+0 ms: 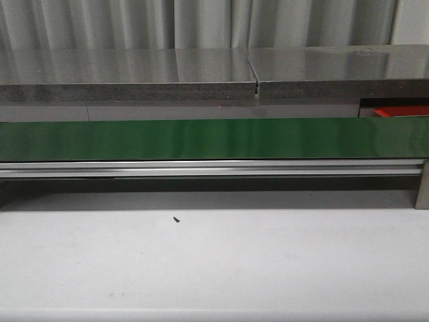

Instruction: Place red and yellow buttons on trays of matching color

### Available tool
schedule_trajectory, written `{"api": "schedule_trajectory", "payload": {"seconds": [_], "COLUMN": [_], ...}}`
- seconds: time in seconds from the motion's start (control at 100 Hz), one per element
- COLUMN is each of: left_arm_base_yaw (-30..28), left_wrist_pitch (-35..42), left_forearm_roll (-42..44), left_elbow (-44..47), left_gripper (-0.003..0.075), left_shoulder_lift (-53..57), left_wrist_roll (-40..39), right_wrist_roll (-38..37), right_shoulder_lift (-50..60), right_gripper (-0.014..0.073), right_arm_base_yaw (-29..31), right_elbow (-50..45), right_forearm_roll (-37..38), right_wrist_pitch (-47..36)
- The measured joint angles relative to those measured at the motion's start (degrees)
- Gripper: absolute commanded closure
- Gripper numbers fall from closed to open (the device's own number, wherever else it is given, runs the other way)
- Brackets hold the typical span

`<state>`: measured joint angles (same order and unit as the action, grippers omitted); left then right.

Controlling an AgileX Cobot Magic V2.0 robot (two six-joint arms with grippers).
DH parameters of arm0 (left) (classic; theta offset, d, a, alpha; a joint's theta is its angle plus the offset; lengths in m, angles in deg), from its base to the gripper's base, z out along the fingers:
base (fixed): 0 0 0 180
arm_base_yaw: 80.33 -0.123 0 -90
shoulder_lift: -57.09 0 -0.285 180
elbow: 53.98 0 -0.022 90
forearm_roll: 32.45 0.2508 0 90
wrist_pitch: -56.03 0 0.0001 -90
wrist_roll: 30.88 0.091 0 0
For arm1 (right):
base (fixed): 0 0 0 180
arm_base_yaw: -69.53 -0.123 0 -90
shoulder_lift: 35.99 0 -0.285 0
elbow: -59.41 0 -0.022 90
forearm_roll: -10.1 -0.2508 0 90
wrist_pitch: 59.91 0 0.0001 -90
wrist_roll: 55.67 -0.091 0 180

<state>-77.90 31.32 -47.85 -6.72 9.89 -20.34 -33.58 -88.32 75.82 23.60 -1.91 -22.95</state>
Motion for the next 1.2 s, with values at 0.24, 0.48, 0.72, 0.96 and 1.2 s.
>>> {"api": "schedule_trajectory", "payload": {"seconds": [0.24,0.48,0.72,0.96,1.2], "left_arm_base_yaw": [0.0,-1.5,-9.3,-18.2,-20.6], "left_wrist_pitch": [-4.7,-7.2,-11.8,-14.8,-18.1], "left_forearm_roll": [0.6,5.8,8.3,8.6,8.7], "left_elbow": [-2.2,-11.1,-25.1,-39.8,-54.3], "left_gripper": [0.0588,0.0208,0.0184,0.0184,0.0184], "left_shoulder_lift": [0.0,-1.9,-17.3,-38.7,-58.2], "left_wrist_roll": [-3.4,-9.3,-10.5,-10.5,-10.5], "right_wrist_roll": [0.0,-0.1,-0.1,-0.1,-0.2], "right_shoulder_lift": [0.0,0.0,0.0,0.0,0.0], "right_gripper": [0.0662,0.0662,0.0662,0.0662,0.0662], "right_arm_base_yaw": [0.0,0.0,0.0,0.0,0.0], "right_elbow": [0.0,0.0,0.0,0.0,0.0], "right_forearm_roll": [0.0,0.0,0.0,0.0,0.0], "right_wrist_pitch": [0.0,0.0,0.0,0.0,0.0]}}
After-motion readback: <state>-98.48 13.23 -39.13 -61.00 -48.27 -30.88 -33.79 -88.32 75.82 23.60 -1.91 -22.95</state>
